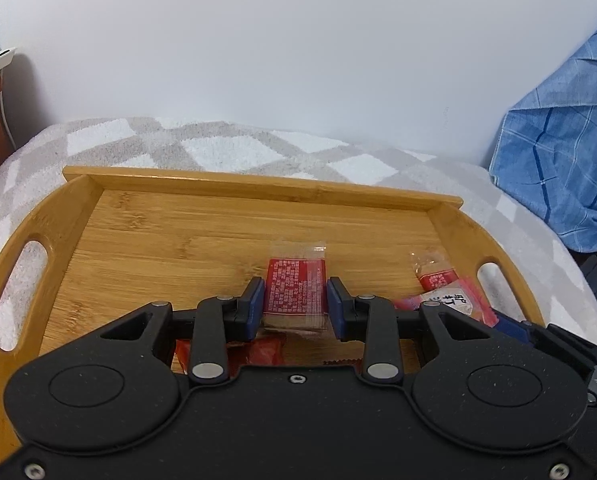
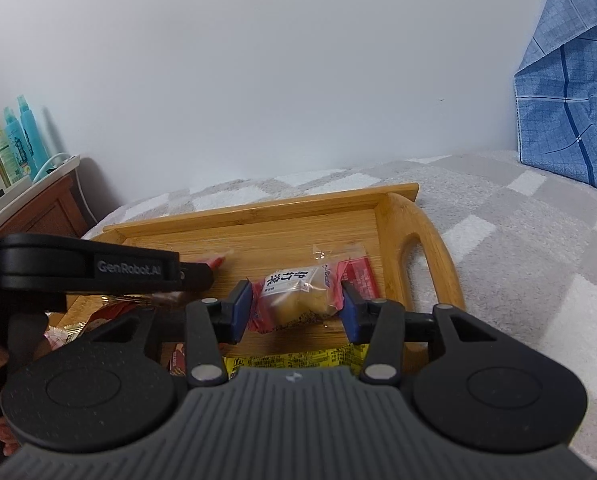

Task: Organize snacks
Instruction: 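Lower both packets onto the tray and open both grippers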

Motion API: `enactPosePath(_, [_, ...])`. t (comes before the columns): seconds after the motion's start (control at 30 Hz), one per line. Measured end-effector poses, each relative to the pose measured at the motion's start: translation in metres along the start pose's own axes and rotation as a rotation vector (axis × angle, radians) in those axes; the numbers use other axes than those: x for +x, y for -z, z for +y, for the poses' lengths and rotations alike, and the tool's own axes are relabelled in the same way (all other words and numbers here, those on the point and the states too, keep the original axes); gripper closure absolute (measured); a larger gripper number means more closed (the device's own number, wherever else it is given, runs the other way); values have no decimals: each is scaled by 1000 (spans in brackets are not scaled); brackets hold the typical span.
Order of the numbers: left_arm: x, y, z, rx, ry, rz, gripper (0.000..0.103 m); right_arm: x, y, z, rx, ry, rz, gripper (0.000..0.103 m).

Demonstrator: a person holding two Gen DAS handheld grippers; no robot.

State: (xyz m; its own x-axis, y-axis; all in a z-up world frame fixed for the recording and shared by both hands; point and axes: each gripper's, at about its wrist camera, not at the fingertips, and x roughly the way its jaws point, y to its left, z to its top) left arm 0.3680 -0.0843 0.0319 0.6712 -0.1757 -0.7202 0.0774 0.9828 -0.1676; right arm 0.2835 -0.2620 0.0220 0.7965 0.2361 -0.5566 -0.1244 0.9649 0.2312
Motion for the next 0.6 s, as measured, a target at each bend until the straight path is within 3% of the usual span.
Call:
enactPosePath(0.03, [1, 0, -1, 2, -4, 1, 71, -1, 0, 0, 0, -1, -1, 44])
enactPosePath(0.23, [-3, 1, -5, 22, -7, -2, 70, -5, 0, 0, 13, -10, -6, 42])
enactPosePath(0.6, [-32, 3, -5, 12, 7, -26, 58, -22, -1, 6, 5, -12, -44, 35])
